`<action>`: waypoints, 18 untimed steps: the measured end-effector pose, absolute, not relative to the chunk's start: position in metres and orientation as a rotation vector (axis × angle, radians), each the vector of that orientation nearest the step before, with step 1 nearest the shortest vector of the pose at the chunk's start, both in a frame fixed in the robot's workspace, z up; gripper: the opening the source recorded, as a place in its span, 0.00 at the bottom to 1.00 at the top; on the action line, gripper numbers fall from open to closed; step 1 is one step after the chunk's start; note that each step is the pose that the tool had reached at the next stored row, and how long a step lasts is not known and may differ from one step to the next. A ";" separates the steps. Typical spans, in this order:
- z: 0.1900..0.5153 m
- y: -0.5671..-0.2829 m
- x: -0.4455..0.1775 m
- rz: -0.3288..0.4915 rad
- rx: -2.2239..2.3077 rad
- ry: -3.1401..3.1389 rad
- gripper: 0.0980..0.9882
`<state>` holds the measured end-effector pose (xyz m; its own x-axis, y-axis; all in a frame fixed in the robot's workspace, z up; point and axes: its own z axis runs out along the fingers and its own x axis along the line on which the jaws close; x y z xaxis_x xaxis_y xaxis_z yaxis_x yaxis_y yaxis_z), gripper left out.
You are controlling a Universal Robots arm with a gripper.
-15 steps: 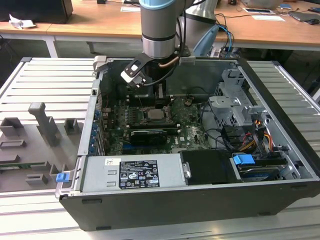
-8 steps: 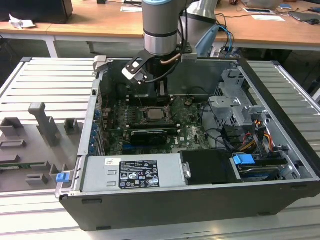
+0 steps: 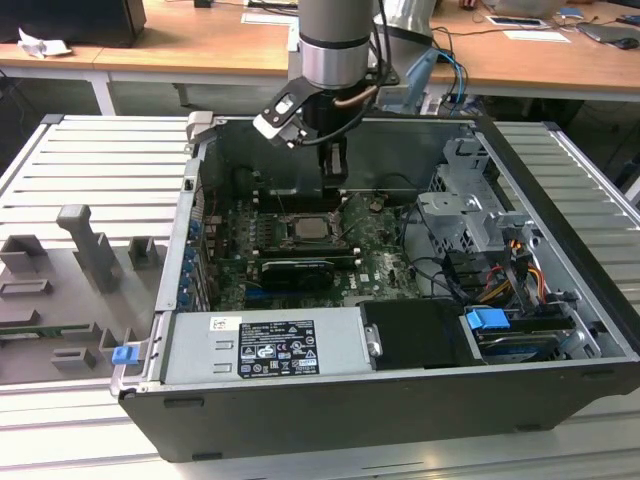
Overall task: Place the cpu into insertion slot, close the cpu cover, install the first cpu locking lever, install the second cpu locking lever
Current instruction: 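Close the cpu cover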
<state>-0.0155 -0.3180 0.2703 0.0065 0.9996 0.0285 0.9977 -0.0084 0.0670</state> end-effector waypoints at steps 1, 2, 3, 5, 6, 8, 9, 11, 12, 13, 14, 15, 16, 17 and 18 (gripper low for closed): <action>0.270 -0.318 -0.011 0.114 2.212 2.198 0.01; 0.270 -0.318 -0.005 0.123 2.216 2.204 0.01; 0.270 -0.318 -0.001 0.124 2.216 2.207 0.01; 0.270 -0.318 0.005 0.122 2.214 2.212 0.01; 0.270 -0.318 0.008 0.122 2.212 2.215 0.01; 0.270 -0.318 0.013 0.120 2.201 2.226 0.01; 0.270 -0.318 0.016 0.119 2.195 2.232 0.01; 0.269 -0.318 0.020 0.117 2.178 2.249 0.01; 0.269 -0.318 0.022 0.116 2.166 2.261 0.01; 0.268 -0.318 0.027 0.116 2.163 2.263 0.01; 0.268 -0.318 0.032 0.115 2.164 2.264 0.01; 0.268 -0.318 0.035 0.115 2.164 2.264 0.01; 0.268 -0.318 0.038 0.114 2.164 2.264 0.01; 0.262 -0.318 0.048 0.110 2.174 2.255 0.01; 0.255 -0.319 0.052 0.104 2.184 2.249 0.01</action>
